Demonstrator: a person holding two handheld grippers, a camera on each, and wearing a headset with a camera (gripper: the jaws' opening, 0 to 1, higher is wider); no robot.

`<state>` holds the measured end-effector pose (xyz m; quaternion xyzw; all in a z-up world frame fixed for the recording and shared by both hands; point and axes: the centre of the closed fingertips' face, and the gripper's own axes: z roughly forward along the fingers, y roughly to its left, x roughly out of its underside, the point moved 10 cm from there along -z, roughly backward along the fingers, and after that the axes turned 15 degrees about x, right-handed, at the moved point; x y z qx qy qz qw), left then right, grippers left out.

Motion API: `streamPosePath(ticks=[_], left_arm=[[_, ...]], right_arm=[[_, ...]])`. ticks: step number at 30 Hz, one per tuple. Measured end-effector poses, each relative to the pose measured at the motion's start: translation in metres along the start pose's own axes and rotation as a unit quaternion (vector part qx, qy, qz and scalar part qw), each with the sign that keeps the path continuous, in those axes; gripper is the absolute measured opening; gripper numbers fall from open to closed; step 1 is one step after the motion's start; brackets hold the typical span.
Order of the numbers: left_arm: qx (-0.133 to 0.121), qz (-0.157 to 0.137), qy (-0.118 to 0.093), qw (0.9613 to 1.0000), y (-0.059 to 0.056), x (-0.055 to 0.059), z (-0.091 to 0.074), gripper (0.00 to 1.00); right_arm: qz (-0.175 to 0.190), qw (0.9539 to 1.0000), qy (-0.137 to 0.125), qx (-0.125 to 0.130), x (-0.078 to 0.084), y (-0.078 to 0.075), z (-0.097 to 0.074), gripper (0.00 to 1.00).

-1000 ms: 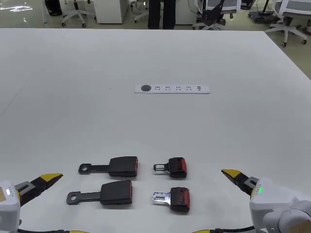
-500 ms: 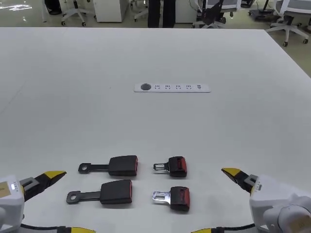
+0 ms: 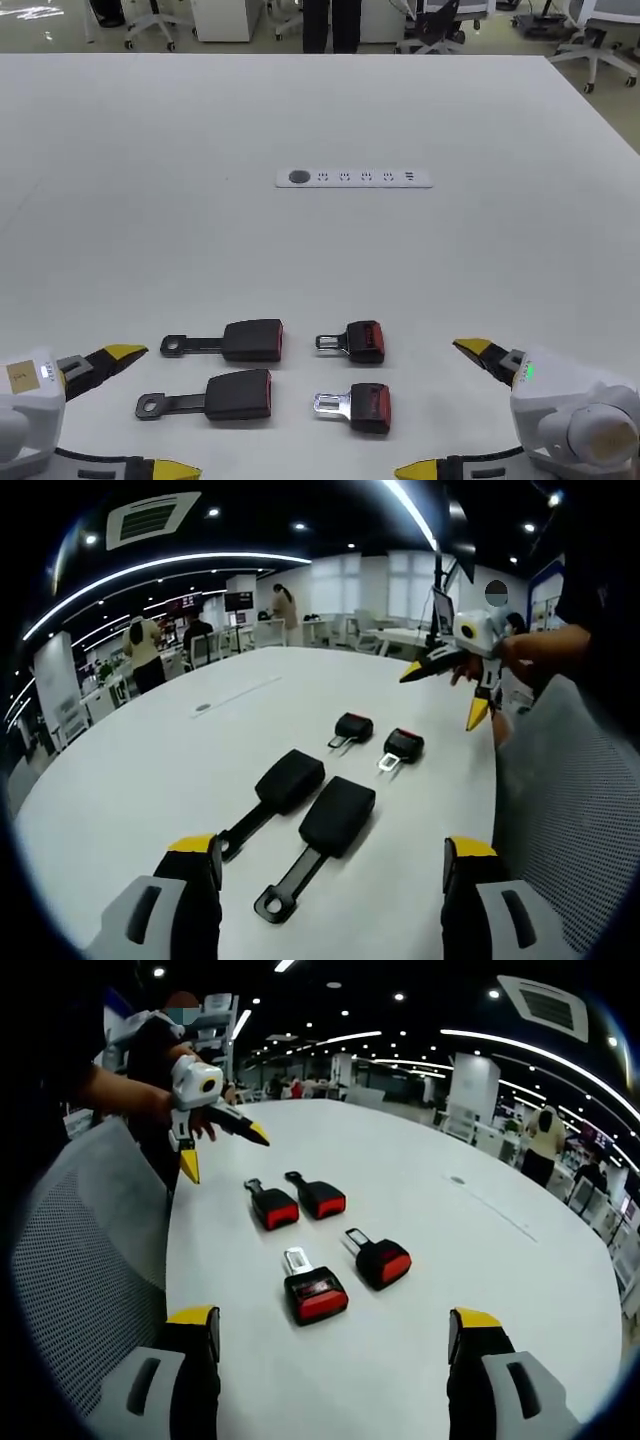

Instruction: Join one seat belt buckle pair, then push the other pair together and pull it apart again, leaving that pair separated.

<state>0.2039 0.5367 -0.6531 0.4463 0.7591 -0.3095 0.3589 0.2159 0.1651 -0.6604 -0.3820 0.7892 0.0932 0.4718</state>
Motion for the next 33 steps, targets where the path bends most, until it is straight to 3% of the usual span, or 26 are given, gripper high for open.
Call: streamPosePath(ticks=[7, 13, 21, 33], left_arm=[[0.011, 0.003, 0.012, 0.9999, 0.008, 0.002, 0.003, 0.9], [0.03, 0.009, 0.037, 0.9988, 0.015, 0.002, 0.006, 0.83], [0.048, 0.024, 0.067, 0.9963, 0.016, -0.011, 0.02, 0.74], [0.093, 0.051, 0.127, 0.9861, 0.025, -0.015, 0.041, 0.61]], right_arm=[[-0.01, 0.9998, 0.008, -0.014, 0.001, -0.003, 0.005, 0.94], [-0.025, 0.9992, 0.012, -0.027, 0.0, -0.007, 0.011, 0.87], [-0.051, 0.9974, 0.019, -0.047, 0.001, -0.01, 0.019, 0.75], [-0.091, 0.9927, 0.031, -0.074, 0.002, -0.008, 0.03, 0.61]])
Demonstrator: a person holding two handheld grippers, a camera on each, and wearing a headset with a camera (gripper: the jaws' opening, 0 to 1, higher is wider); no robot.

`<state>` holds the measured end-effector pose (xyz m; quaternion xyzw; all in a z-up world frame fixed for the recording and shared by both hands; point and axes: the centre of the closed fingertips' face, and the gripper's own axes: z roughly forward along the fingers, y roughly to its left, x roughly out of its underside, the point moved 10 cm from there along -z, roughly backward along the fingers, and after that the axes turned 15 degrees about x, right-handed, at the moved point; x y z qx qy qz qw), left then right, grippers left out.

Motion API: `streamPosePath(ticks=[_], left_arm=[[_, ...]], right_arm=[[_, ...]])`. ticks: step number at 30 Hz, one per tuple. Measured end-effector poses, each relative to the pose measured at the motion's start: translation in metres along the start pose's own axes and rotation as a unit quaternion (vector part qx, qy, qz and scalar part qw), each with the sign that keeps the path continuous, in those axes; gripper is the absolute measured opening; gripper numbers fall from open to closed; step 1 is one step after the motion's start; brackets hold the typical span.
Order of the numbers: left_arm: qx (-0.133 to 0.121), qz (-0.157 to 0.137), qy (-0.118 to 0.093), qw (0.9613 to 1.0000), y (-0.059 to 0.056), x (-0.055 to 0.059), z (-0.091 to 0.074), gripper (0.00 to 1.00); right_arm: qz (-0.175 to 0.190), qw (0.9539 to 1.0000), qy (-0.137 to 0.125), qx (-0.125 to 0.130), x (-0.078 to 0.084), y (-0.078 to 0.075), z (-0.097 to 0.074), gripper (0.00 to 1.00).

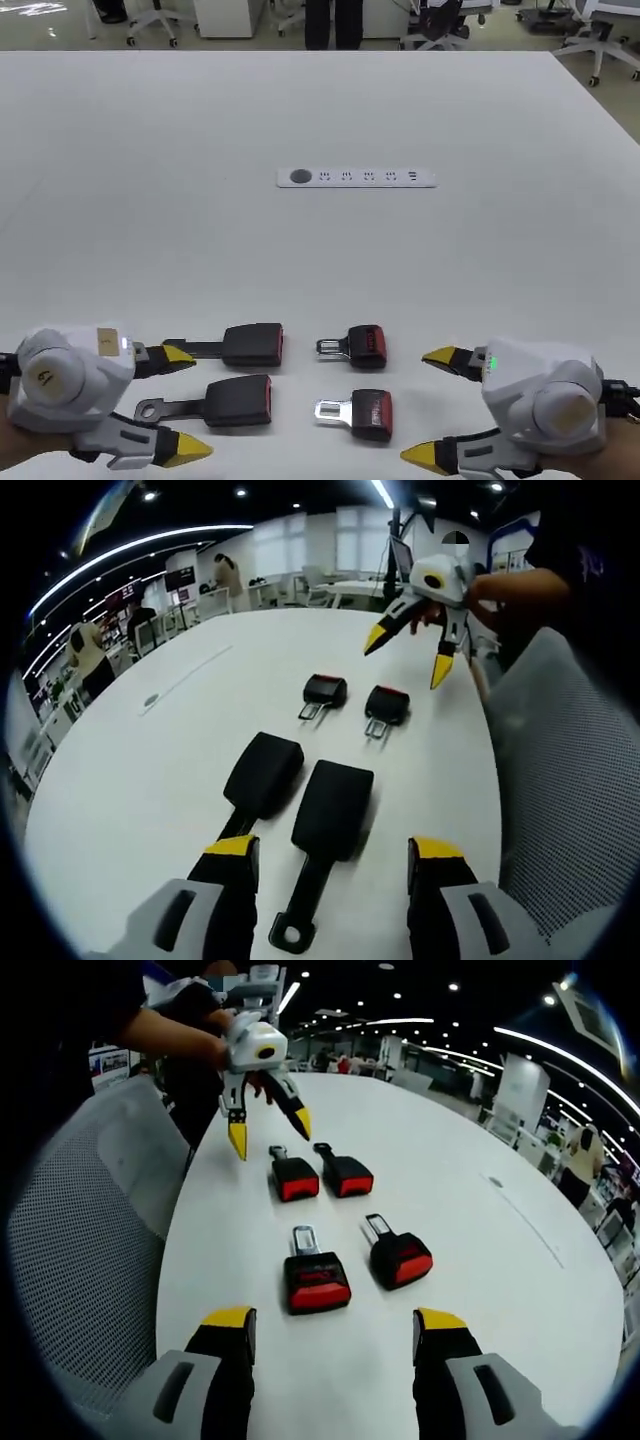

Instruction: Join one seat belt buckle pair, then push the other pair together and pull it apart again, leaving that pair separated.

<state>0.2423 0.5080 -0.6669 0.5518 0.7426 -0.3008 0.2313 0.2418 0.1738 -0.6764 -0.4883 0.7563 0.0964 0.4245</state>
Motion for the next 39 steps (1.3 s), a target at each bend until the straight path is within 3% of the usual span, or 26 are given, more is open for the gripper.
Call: streamPosePath(ticks=[2, 9, 17, 28, 33, 39], left_arm=[[0.007, 0.005, 0.009, 0.9999, 0.002, -0.003, 0.004, 0.6], [0.029, 0.018, 0.038, 0.9987, 0.007, -0.007, 0.013, 0.55], [0.051, 0.051, 0.082, 0.9941, 0.018, -0.004, 0.023, 0.48], [0.071, 0.066, 0.116, 0.9885, 0.026, -0.007, 0.031, 0.4], [0.077, 0.072, 0.123, 0.9867, 0.028, -0.006, 0.033, 0.36], [0.082, 0.079, 0.124, 0.9857, 0.029, -0.006, 0.034, 0.34]], right_arm=[[-0.007, 1.0, 0.002, -0.004, 0.0, 0.001, 0.002, 0.57], [-0.016, 0.9997, 0.004, -0.019, -0.005, 0.005, 0.009, 0.55], [-0.036, 0.9985, 0.007, -0.041, -0.003, 0.007, 0.023, 0.49], [-0.058, 0.9957, 0.014, -0.07, -0.005, 0.008, 0.034, 0.38], [-0.068, 0.9943, 0.016, -0.081, -0.008, 0.009, 0.036, 0.31], [-0.074, 0.9933, 0.017, -0.087, -0.008, 0.009, 0.039, 0.31]])
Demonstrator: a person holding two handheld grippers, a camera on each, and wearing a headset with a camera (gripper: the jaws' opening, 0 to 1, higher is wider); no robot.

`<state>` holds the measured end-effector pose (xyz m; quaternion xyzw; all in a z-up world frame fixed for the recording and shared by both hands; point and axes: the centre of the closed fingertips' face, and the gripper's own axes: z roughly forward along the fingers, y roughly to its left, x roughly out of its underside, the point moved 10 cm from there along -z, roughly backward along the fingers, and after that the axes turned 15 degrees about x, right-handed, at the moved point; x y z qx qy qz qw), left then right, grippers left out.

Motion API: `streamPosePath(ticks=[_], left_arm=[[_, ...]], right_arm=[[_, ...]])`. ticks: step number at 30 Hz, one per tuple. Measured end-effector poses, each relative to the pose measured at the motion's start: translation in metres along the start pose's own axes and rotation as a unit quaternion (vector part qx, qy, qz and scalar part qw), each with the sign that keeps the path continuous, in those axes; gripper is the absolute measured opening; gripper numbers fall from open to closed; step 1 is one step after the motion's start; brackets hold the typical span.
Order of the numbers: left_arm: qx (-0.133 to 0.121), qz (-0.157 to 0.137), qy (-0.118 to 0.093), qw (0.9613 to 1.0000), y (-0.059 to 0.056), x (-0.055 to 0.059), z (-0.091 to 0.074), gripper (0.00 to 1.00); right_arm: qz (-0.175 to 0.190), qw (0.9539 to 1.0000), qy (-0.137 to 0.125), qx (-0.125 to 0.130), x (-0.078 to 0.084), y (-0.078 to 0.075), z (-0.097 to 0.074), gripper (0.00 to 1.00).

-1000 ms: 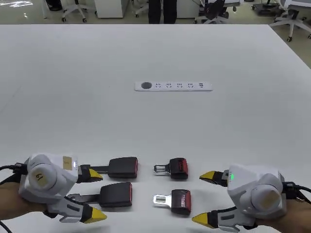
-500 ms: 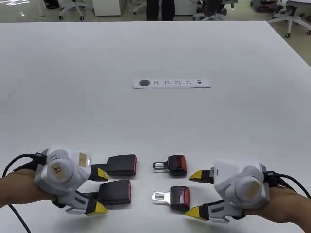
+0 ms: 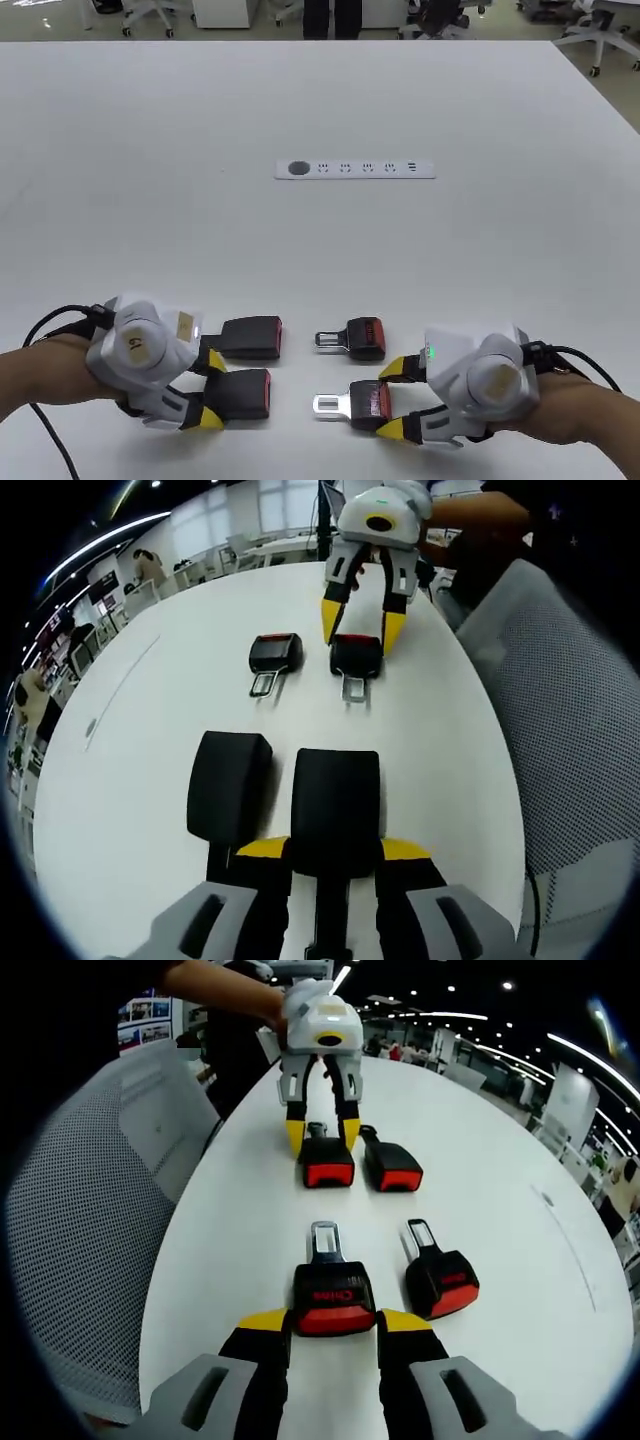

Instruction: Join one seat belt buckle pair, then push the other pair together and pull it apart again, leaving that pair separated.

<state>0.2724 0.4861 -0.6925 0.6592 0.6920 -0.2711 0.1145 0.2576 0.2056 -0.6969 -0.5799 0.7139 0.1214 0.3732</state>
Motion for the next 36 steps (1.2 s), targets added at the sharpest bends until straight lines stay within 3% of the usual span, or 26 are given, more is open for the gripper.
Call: streamPosePath(ticks=[21, 36], left_arm=[[0.011, 0.007, 0.007, 0.9999, 0.003, 0.0, 0.0, 0.33], [0.011, 0.003, 0.011, 0.9999, 0.001, -0.002, 0.001, 0.33]], right_arm=[[-0.019, 0.9997, 0.002, -0.013, -0.009, -0.002, 0.01, 0.3], [-0.01, 0.9998, 0.003, -0.017, -0.023, 0.002, 0.021, 0.3]])
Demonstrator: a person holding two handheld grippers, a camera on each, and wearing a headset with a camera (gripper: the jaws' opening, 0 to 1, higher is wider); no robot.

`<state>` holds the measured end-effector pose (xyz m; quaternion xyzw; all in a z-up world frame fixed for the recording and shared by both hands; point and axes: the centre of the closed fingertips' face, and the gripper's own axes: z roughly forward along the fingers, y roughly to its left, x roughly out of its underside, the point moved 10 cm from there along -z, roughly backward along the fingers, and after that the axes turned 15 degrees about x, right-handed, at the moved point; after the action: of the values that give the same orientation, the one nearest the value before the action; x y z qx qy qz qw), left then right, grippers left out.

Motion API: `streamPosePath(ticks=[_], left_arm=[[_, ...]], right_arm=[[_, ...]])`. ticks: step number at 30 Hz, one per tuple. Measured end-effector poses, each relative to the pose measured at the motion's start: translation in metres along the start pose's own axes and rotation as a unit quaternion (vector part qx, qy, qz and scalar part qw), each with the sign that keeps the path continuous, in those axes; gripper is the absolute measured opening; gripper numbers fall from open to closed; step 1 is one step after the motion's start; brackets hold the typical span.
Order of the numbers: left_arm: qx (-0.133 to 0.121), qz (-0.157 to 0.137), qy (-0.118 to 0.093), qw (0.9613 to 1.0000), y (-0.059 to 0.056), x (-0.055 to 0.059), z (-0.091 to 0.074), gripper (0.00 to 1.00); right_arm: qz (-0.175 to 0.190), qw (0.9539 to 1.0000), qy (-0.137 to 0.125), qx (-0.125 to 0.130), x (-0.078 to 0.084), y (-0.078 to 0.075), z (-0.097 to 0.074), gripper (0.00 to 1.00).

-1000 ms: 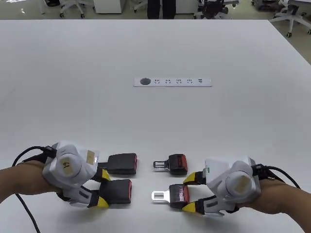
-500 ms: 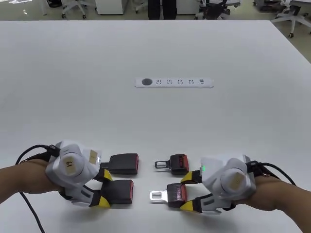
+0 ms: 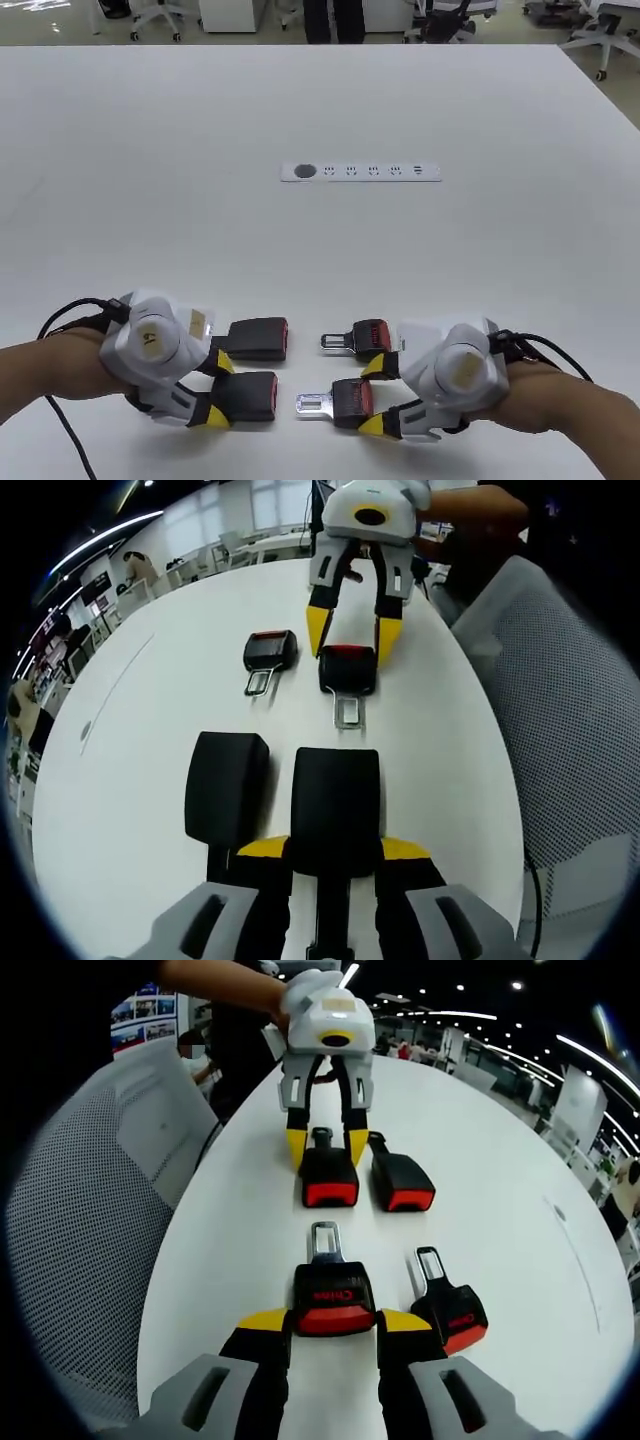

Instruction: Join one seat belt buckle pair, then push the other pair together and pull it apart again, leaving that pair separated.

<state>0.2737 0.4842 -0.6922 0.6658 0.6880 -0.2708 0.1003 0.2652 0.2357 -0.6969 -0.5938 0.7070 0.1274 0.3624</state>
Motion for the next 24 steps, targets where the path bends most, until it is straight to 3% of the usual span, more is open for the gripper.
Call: streamPosePath(ticks=[24], left_arm=[[0.001, -0.003, 0.007, 1.0, 0.003, 0.002, 0.0, 0.33]], right_arm=[[0.012, 0.9999, 0.003, -0.007, -0.022, 0.003, 0.016, 0.3]])
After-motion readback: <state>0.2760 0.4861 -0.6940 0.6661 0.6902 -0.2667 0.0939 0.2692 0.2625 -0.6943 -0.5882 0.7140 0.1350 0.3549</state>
